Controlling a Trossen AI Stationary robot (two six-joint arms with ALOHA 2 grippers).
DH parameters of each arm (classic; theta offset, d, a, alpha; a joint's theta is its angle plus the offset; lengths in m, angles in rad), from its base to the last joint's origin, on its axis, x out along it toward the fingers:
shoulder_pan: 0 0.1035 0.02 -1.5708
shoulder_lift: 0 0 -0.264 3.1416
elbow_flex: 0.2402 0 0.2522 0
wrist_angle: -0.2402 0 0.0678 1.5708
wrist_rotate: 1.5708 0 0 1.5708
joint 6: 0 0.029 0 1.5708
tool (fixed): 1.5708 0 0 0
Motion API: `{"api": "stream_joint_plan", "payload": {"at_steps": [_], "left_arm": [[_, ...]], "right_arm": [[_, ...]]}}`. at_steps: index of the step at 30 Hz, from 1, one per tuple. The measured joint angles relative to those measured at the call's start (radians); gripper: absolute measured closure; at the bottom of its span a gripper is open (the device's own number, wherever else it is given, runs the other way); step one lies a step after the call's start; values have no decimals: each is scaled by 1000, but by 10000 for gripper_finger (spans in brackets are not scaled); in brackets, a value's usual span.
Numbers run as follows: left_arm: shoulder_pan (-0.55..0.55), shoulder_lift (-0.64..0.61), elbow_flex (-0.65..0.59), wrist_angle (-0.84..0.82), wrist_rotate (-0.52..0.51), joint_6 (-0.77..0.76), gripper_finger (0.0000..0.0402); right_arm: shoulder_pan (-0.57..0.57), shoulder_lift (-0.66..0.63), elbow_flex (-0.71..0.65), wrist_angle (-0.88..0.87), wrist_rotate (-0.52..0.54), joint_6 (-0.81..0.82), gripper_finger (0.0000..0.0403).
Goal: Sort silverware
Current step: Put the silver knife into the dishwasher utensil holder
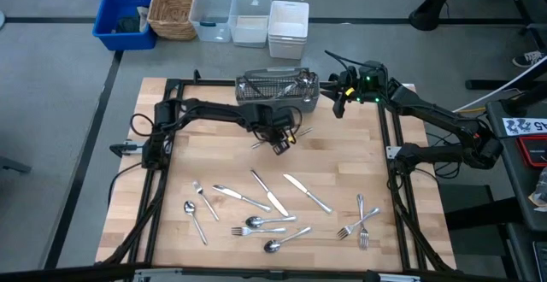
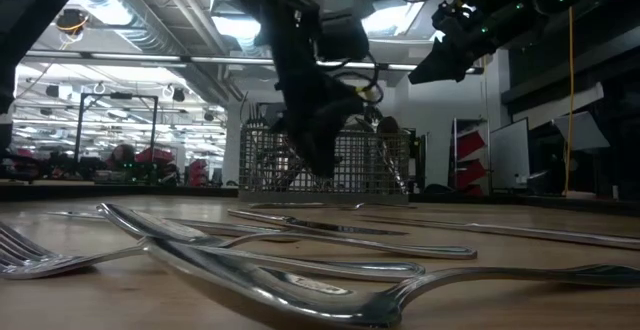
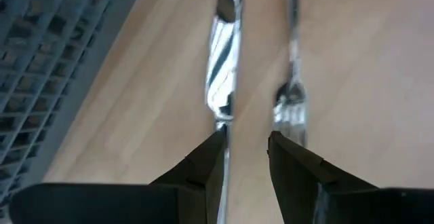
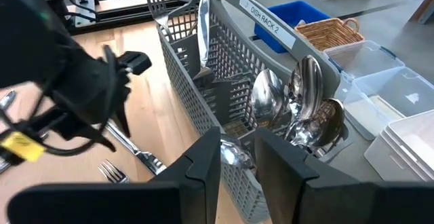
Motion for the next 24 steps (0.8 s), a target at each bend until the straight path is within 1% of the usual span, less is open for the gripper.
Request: {"api": "stream_joint_plan", "payload": {"at_steps": [2,5,8,13,15,20,24], "left_arm": [[13,1,-20,27,1,-6,300],[29,1,-53,82,36,-16,300],[39,7,-77,131,46,1,300],[52,8,-120,181,59,4,300],[56,9,-124,173,61,8,300],[56,25,-123,181,61,107,300],[57,55,-121,189,59,137,300]], "right_arm": [[0,0,0,0,0,0,311],[0,0,0,0,-1,0,311],[0,0,0,-4,-1,0,311],[0,0,0,-19,1,0,311],[0,0,0,-23,1,0,311],[0,0,0,-24,1,0,311],[0,0,0,-24,1,0,311]]}}
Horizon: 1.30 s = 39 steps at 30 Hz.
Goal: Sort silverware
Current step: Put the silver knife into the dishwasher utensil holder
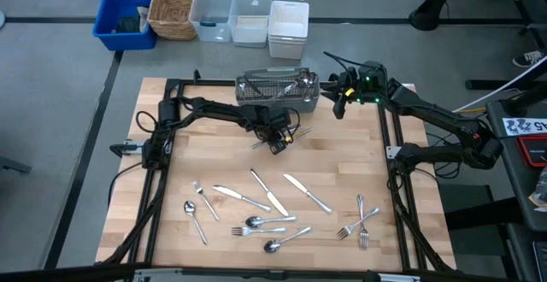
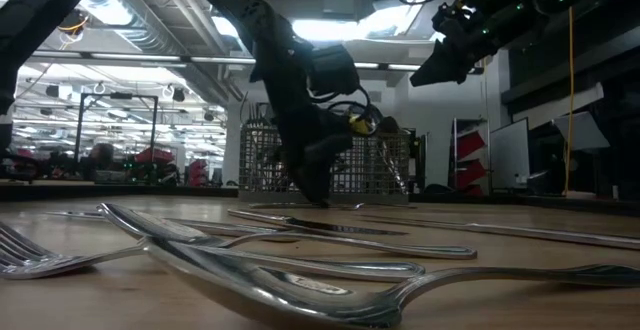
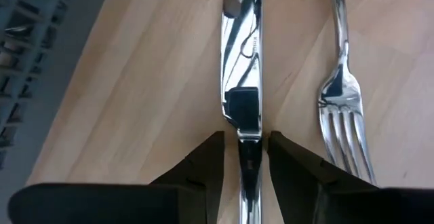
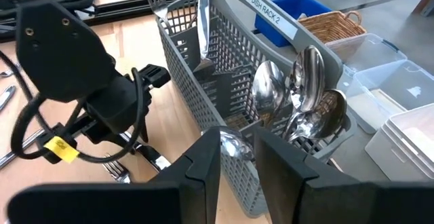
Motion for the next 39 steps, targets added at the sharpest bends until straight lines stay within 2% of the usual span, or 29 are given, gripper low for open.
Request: {"api": "stream_joint_plan", "payload": {"at_steps": [7,16,39], "left_arm": [[-3,22,3,-32,-6,8,310],[1,22,5,-71,30,1,387],[-2,33,165,-144,94,-43,373]], "right_arm": [[0,0,0,-11,9,1,311],[0,0,0,-13,9,2,311],[0,0,0,-12,9,2,311]]}}
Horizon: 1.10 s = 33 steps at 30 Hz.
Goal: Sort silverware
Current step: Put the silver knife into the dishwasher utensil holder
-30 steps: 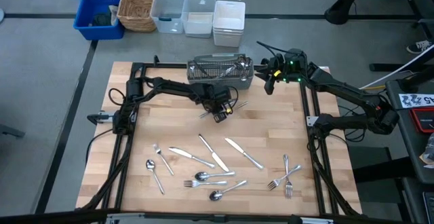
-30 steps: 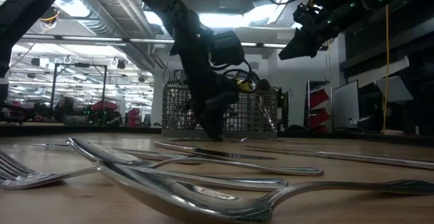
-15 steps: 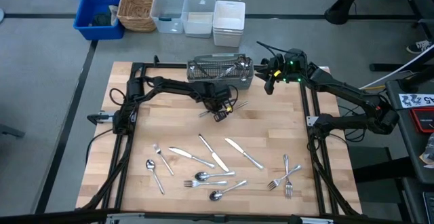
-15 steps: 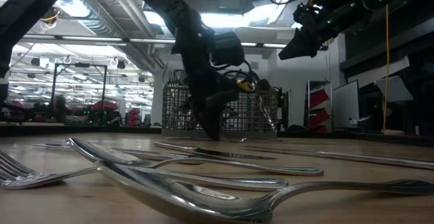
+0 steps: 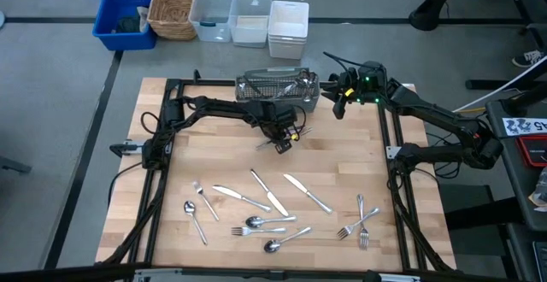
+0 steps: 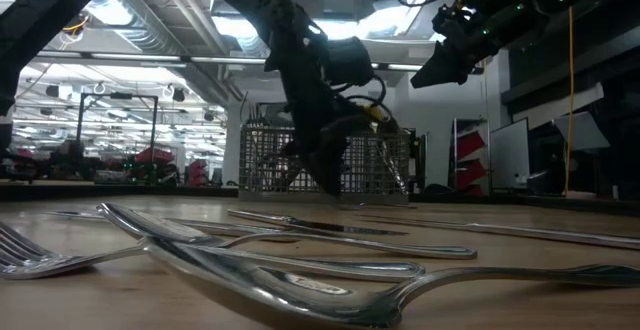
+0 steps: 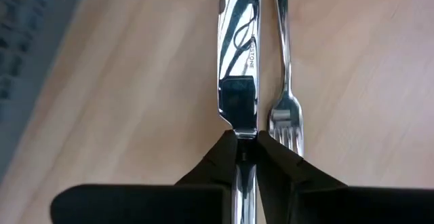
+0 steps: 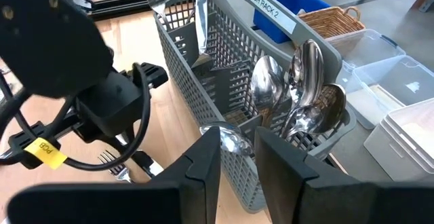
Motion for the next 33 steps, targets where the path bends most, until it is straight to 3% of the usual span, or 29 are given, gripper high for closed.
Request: {"api": "stream_joint_plan", "payload": {"at_steps": [10,22,33], "left_arm": [[0,-20,61,-9,2,-10,372],[35,-161,83,8,-8,-41,371],[113,-302,84,147,-121,13,371]], "right_arm": [[0,0,0,1,1,-1,311],[-1,-64,58,1,145,-2,311],[0,-77,101,-4,192,-2,311]]}}
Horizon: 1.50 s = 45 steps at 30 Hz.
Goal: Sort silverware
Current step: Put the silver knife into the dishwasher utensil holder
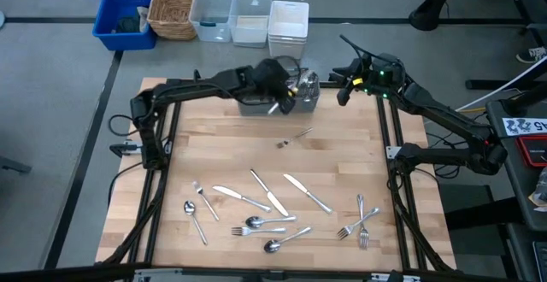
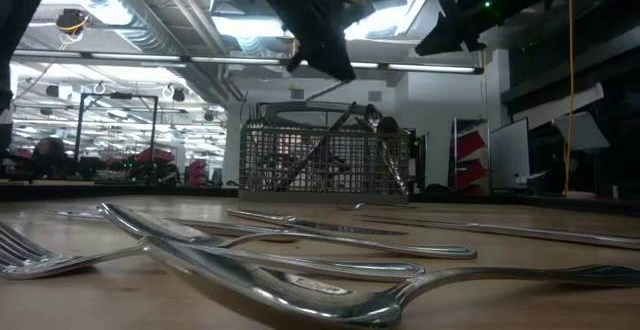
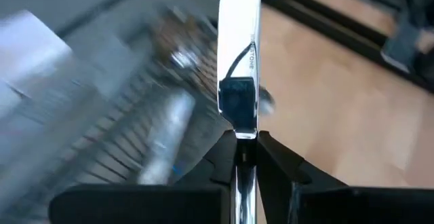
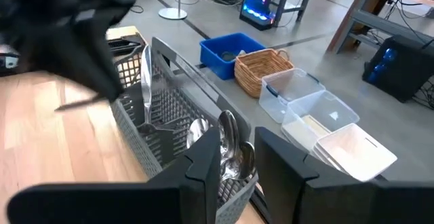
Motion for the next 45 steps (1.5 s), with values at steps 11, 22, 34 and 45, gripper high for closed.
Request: {"api": "stream_joint_plan", "payload": {"at_steps": [11,22,34,45], "left_arm": [[116,-18,-21,185,-62,228,371],[133,-18,-190,302,-60,326,371],[121,-17,-380,411,-60,398,369],[112,-18,-414,374,-66,422,298]], "right_arm": [[0,0,0,-5,-1,0,311],[0,1,0,-6,-1,0,311],[0,1,0,-5,-1,0,311],[0,1,1,-5,-3,3,311]]}}
